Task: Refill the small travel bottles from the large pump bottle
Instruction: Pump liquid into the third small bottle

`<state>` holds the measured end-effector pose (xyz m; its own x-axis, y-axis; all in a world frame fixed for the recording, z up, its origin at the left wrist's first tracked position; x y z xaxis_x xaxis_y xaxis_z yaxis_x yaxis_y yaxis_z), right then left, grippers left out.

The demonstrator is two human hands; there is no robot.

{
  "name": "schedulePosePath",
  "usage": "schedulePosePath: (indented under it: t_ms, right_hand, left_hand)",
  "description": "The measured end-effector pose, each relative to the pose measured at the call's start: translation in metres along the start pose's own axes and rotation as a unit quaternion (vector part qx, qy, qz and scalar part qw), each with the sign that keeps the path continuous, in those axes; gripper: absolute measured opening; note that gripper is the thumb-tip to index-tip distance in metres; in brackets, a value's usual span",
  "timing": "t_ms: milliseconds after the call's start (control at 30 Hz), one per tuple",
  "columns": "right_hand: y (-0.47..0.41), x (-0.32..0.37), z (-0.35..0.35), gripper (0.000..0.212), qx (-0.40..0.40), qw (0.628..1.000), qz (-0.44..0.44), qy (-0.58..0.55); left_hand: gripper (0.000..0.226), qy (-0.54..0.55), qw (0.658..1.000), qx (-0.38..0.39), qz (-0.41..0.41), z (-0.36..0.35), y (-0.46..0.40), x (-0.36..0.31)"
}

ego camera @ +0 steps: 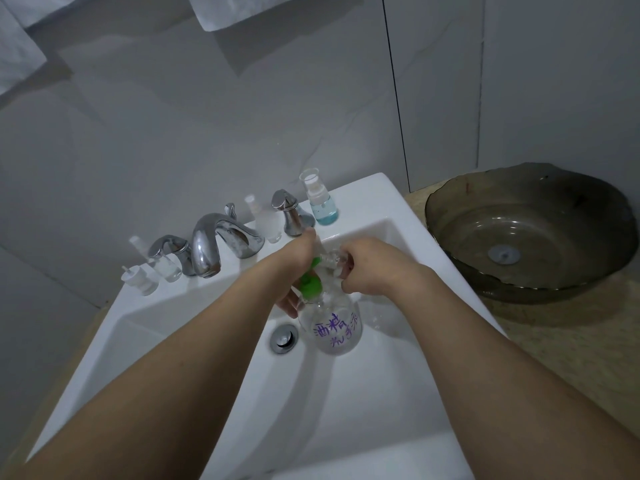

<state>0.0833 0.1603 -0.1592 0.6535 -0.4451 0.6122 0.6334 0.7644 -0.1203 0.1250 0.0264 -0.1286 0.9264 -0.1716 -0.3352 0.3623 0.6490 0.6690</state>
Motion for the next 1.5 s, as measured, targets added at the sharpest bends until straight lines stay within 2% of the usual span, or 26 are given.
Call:
schedulePosePath:
  t_ms: [400, 1067, 1500]
  right_hand:
    - [-0.002, -0.001, -0.003, 0.016, 0.011, 1.0, -0.001, 0.018]
    - [-0.002, -0.001, -0.002, 0.017, 0.005, 1.0, -0.006, -0.006]
    - [-0.002, 0.001, -0.003, 0.017, 0.027, 0.999, -0.013, 0.012]
  left_hand:
    - [0.063, 0.037, 0.999, -0.011, -0.017, -0.012, -0.004, 0.002]
    - [0.081, 0.028, 0.999, 0.019, -0.014, 0.001, -0.003, 0.006]
    - [0.056, 0.069, 0.997, 0.011, -0.015, -0.013, 0.0, 0.005]
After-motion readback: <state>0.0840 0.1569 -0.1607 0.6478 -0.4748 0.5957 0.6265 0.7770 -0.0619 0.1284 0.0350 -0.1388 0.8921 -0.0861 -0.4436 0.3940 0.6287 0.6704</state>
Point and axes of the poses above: each hand's wrist, its own y-axis away from the middle knuckle, its own z-axis out of the back of the hand, x = y × z, the point moved 1 cm from there along -y, towards the middle knuckle, and after that the axes turned 13 degrees about z, right-handed, at the moved point
